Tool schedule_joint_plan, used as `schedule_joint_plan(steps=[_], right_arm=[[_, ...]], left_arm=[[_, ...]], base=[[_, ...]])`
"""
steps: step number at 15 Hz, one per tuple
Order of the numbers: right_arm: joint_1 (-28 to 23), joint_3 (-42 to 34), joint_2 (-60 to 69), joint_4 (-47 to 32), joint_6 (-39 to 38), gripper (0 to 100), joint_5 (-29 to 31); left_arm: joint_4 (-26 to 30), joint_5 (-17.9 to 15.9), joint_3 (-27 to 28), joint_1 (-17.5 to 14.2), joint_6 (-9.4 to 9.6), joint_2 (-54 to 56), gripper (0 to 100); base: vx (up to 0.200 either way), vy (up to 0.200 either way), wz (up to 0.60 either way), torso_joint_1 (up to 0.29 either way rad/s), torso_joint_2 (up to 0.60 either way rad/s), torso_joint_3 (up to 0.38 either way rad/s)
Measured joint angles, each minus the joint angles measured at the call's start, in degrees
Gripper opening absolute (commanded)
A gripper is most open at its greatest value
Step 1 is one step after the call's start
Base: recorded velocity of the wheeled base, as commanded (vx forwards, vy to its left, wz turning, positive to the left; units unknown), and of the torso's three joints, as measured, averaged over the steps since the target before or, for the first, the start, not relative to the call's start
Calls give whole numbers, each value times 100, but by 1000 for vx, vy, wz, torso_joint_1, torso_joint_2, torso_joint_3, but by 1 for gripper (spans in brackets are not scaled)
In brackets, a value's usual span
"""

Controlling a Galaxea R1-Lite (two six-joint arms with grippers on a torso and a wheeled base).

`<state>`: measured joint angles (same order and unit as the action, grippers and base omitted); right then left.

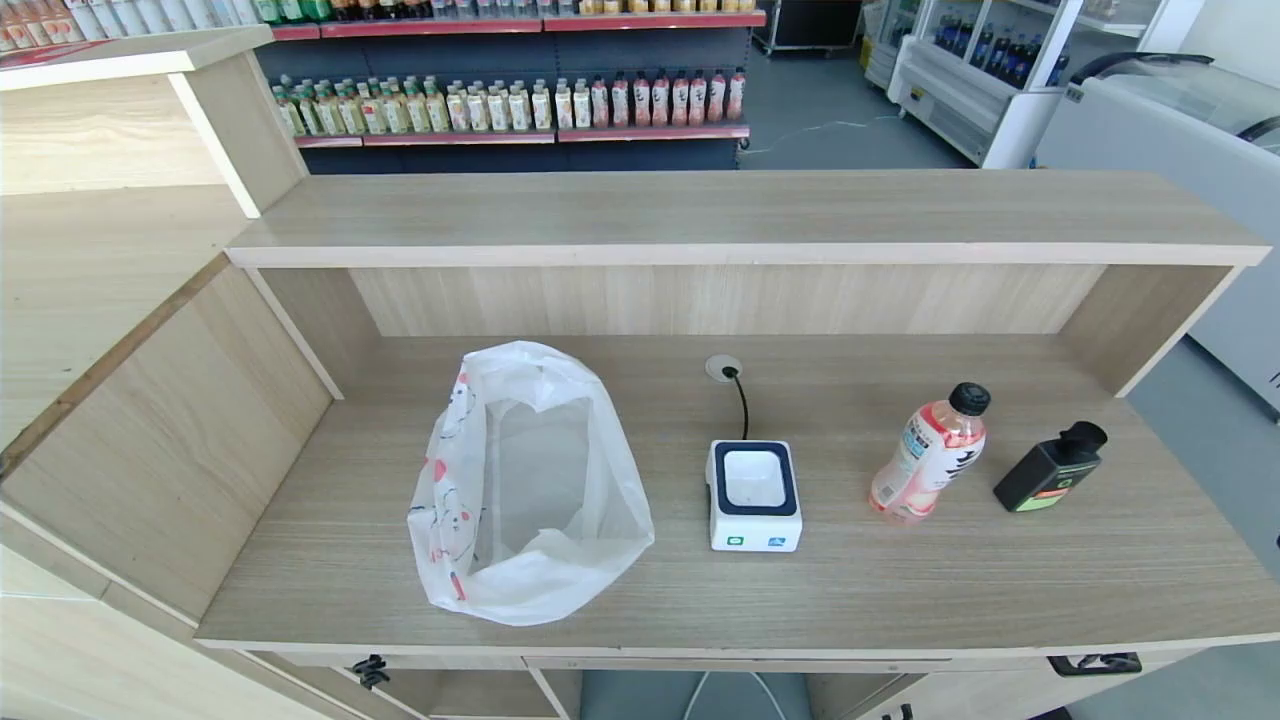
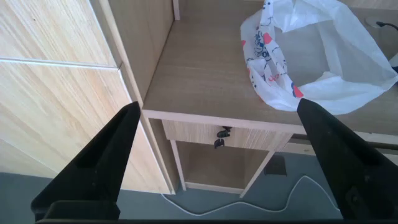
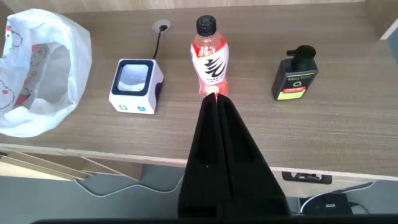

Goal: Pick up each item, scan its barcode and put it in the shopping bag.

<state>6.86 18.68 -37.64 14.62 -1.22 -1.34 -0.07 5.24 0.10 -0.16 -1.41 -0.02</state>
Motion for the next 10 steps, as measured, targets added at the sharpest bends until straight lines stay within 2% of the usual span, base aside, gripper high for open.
schedule_joint_plan(steps=[9,10], right_arm=[[-23,-328,-802,158,166,0,-100],[-30,-357,-808,150,171,100,-112]], left_arm=[[0,1,0,0,2,0,100],[0,1,0,0,2,0,100]], base=[[0,0,0,0,0,0],[0,0,0,0,0,0]])
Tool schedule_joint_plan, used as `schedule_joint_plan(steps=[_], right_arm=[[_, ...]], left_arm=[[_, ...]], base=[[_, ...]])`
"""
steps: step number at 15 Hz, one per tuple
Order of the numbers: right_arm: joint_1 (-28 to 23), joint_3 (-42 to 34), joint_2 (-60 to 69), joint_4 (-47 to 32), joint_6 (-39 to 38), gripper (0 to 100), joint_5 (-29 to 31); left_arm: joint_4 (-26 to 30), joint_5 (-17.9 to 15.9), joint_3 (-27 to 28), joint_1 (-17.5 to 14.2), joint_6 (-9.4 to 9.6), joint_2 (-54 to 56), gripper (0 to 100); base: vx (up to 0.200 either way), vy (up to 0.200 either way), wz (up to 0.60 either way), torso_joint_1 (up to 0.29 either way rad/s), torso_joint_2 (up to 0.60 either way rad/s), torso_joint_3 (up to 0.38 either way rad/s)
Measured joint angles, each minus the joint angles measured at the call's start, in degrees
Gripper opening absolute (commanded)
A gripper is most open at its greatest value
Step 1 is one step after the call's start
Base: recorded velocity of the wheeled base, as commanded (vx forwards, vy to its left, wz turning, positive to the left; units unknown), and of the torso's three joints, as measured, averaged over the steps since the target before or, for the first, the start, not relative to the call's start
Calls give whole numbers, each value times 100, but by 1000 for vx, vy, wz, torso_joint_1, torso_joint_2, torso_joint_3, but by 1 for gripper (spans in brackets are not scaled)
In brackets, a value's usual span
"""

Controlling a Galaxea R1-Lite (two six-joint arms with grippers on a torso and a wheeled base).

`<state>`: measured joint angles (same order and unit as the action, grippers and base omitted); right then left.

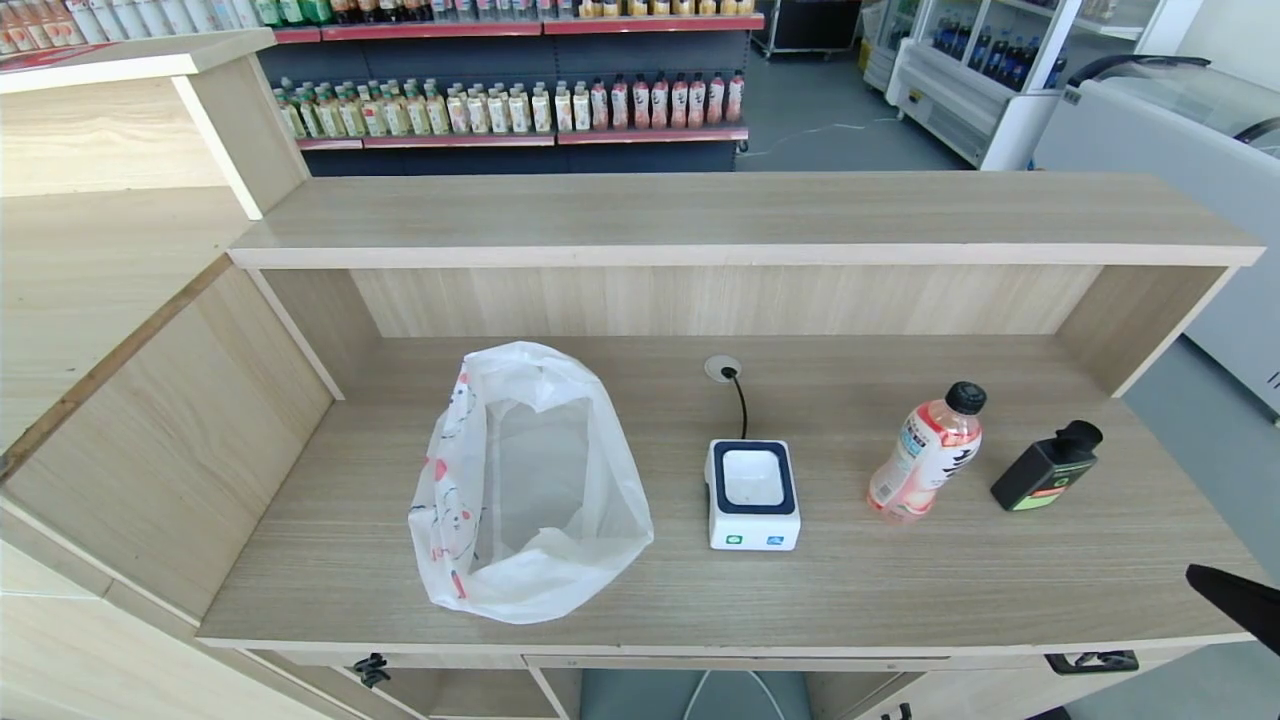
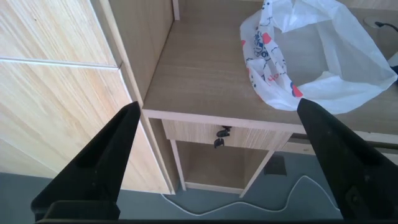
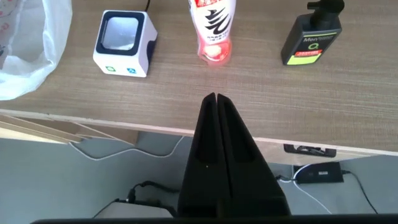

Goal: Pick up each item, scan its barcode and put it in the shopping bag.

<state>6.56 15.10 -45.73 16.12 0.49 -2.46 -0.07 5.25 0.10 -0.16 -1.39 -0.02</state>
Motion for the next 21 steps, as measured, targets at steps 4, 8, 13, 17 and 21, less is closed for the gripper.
schedule_joint_plan(steps=[4,8,13,17,21], right_arm=[[-11,30,-55,16,-41,100,-43],[-196,99,-512,433,-35,100,-330],[-1162,88,-2254,3009,813,100,-1614],[-1688,-135,-3054,3449,1123,100,-1948],[-1994,-218,-3365,3493,1457,100,-1983]], left_arm=[[0,-1,0,0,0,0,100],[0,0,0,0,0,0,100],[0,0,0,0,0,0,100],[0,0,0,0,2,0,100],[0,0,0,0,0,0,100]], base=[[0,0,0,0,0,0],[0,0,0,0,0,0],[0,0,0,0,0,0],[0,0,0,0,0,0],[0,0,0,0,0,0]])
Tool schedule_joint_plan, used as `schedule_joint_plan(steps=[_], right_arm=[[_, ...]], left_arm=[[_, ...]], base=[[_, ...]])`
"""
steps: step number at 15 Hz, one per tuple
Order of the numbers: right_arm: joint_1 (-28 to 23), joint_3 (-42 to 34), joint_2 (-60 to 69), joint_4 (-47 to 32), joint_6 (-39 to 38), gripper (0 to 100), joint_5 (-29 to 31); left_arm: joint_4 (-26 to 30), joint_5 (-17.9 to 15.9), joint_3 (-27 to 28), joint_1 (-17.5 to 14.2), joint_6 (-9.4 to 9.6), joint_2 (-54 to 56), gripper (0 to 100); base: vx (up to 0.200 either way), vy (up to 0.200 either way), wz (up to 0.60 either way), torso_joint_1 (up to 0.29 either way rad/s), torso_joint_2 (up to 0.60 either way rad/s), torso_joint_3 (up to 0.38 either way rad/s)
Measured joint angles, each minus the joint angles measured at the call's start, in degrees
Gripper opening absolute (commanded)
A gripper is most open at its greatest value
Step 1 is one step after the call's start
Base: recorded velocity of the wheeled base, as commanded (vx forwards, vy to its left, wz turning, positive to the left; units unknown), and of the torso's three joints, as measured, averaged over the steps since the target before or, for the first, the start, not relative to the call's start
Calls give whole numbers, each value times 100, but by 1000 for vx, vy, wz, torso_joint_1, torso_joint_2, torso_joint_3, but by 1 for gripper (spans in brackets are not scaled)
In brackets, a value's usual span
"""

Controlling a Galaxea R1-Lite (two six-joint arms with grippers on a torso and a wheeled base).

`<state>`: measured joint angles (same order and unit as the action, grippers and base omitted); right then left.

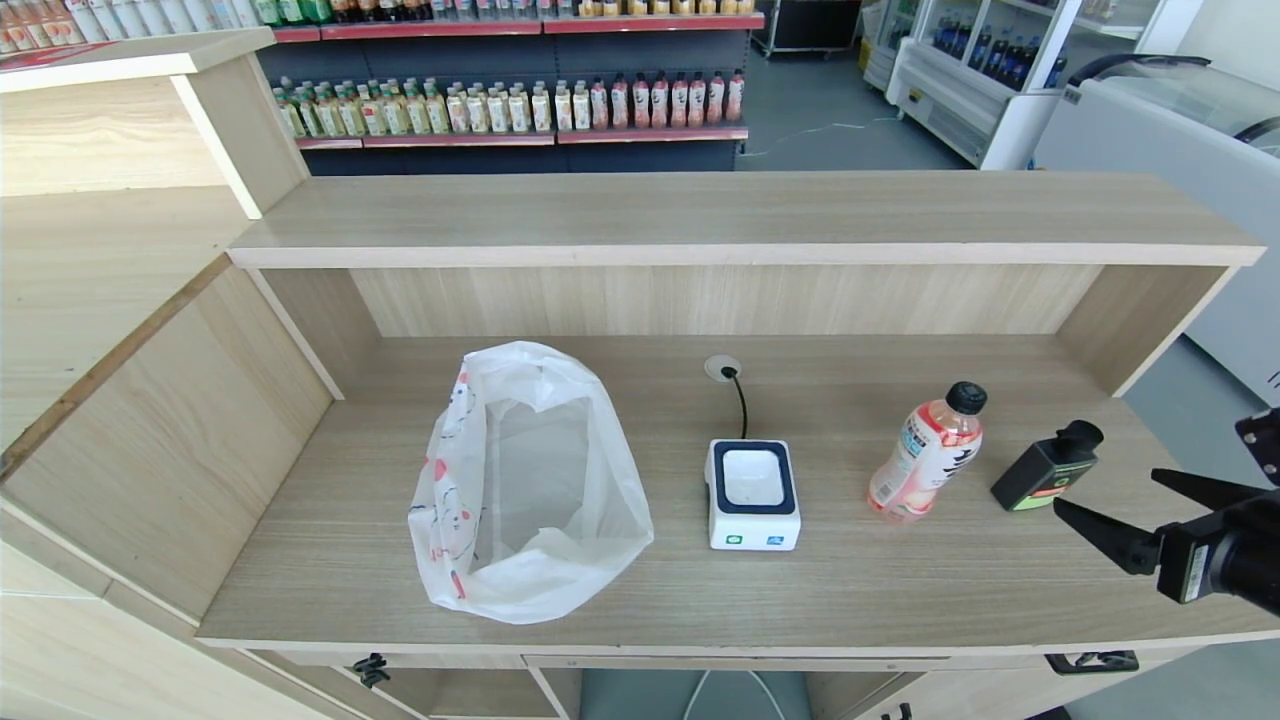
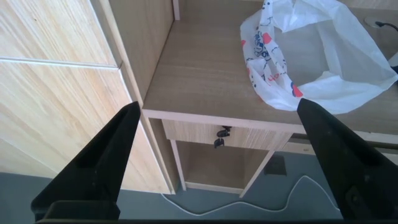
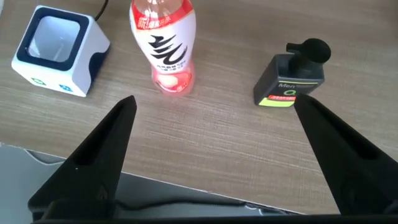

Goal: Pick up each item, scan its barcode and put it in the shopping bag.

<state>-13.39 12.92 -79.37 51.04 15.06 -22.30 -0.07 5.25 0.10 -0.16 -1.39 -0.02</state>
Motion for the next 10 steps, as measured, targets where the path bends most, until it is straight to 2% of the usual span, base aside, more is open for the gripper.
schedule_joint_plan(steps=[2,5,10], right_arm=[[-91,17,-235,208,56,100,-80],[-113,-13,-781,956,106,100,-156],[-69,-149,-2124,2732,202,100,-769]], left_arm=[[0,0,0,0,0,0,100],[0,0,0,0,2,0,100],[0,-1,0,0,0,0,100]], base=[[0,0,0,0,0,0],[0,0,0,0,0,0],[0,0,0,0,0,0]])
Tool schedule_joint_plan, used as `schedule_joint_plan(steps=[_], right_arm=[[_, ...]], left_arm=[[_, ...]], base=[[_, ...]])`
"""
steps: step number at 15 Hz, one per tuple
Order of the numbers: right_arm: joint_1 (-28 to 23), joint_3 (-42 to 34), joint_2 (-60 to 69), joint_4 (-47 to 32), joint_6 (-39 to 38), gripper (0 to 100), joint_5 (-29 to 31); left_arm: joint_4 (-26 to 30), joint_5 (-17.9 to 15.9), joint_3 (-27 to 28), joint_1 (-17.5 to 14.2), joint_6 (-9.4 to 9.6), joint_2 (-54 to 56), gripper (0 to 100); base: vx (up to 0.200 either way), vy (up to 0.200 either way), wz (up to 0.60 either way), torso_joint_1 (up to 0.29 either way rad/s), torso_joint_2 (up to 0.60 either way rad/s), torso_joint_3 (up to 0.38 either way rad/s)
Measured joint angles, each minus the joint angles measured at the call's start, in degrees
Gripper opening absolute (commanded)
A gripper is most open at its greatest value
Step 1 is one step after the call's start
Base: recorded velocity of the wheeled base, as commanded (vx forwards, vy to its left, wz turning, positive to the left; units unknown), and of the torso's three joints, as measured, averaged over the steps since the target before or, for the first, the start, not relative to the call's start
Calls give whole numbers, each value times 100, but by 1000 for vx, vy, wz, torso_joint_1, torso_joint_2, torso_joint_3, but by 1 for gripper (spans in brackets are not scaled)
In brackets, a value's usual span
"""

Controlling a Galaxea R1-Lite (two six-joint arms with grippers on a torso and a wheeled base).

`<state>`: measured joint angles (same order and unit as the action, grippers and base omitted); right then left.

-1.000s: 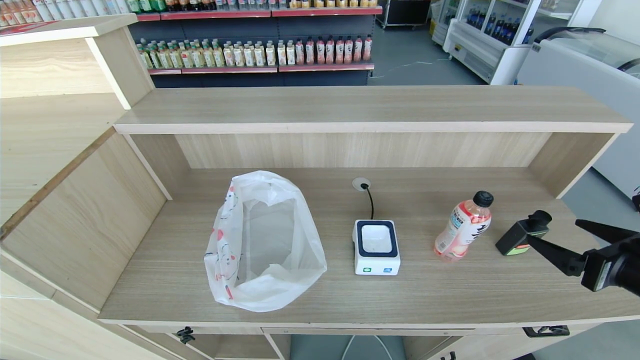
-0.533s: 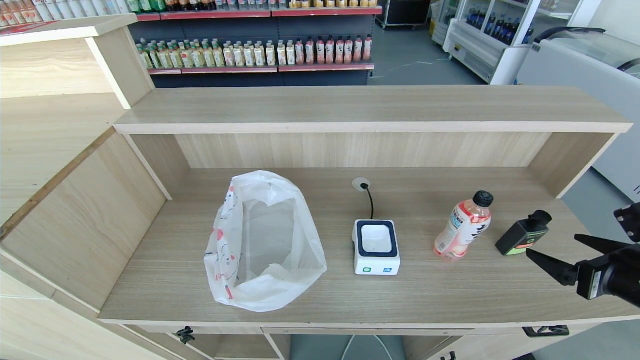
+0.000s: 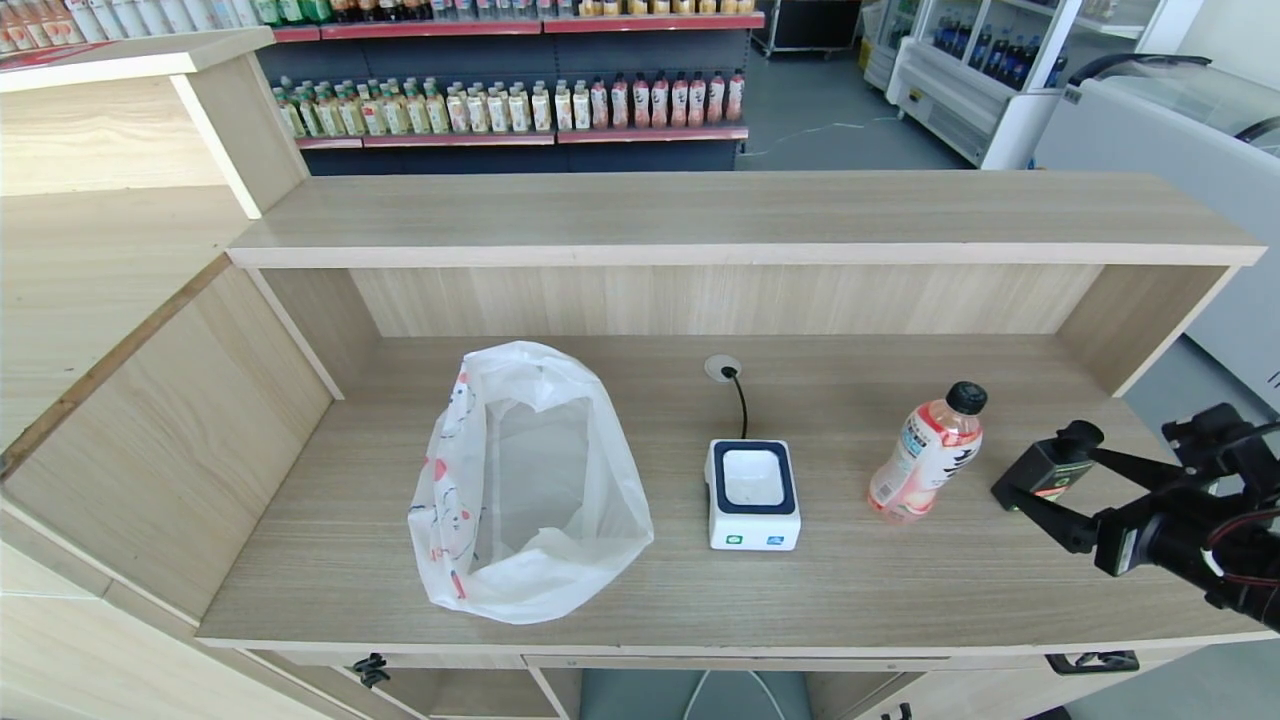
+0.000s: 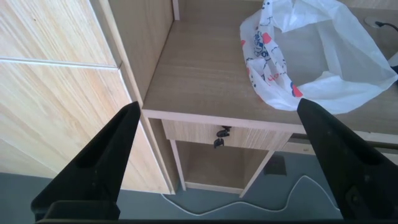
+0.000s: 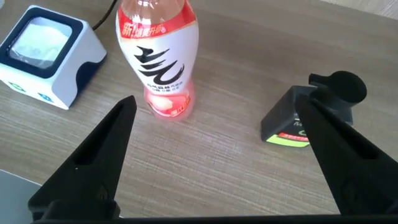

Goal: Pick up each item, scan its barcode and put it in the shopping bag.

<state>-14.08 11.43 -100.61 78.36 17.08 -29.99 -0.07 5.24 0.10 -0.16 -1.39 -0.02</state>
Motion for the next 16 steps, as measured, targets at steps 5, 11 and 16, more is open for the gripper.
schedule_joint_plan(steps=[5,11,16], right_arm=[[293,195,-733,230,13,100,-77],[689,931,-1318,230,13,100,-55],[1064,1431,-1723,251,2,100,-59]], left_arm=[[0,1,0,0,0,0,100],[0,0,0,0,0,0,100],[0,1,0,0,0,0,100]], base=[[0,0,0,0,0,0],[0,0,0,0,0,0],[0,0,0,0,0,0]])
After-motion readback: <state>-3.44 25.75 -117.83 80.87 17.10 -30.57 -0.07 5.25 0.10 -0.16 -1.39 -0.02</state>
